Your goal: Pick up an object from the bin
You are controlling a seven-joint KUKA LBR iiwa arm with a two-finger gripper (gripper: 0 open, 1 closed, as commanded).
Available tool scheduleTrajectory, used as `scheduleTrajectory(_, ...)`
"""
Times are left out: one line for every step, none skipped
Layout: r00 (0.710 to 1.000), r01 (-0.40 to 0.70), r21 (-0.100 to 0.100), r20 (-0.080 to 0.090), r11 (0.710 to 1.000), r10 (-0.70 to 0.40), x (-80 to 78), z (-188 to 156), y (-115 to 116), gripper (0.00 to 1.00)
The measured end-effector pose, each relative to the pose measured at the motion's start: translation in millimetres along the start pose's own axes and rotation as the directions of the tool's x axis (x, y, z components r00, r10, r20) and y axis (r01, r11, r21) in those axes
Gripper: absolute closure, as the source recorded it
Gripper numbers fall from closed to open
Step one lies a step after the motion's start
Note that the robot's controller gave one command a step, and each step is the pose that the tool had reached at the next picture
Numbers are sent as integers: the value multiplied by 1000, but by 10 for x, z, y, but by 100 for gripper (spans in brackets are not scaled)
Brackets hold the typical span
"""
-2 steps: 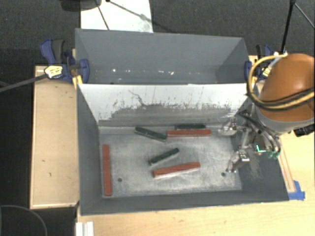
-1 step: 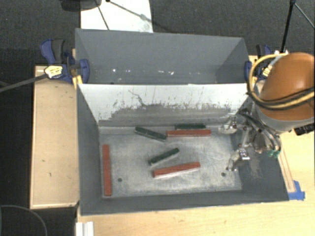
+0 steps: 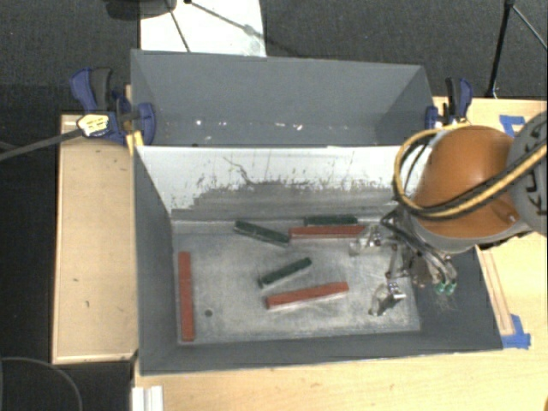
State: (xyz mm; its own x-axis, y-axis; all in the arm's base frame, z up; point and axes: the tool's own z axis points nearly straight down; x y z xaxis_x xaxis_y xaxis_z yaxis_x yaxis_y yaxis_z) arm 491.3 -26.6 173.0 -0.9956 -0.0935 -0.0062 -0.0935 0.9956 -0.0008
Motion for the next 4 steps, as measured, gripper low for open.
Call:
scheduleTrajectory(995, 103, -3, -3, 995, -103, 10, 125, 567, 0)
scheduleTrajectory(1000, 0, -2, -6, 1000, 0, -30, 375, 701, 0)
scheduleTrajectory(1000, 25, -1, 0, 1000, -25, -94, 985, 750, 0)
scheduleTrajectory(994, 105, -2, 2, 994, -105, -1, 984, 727, 100)
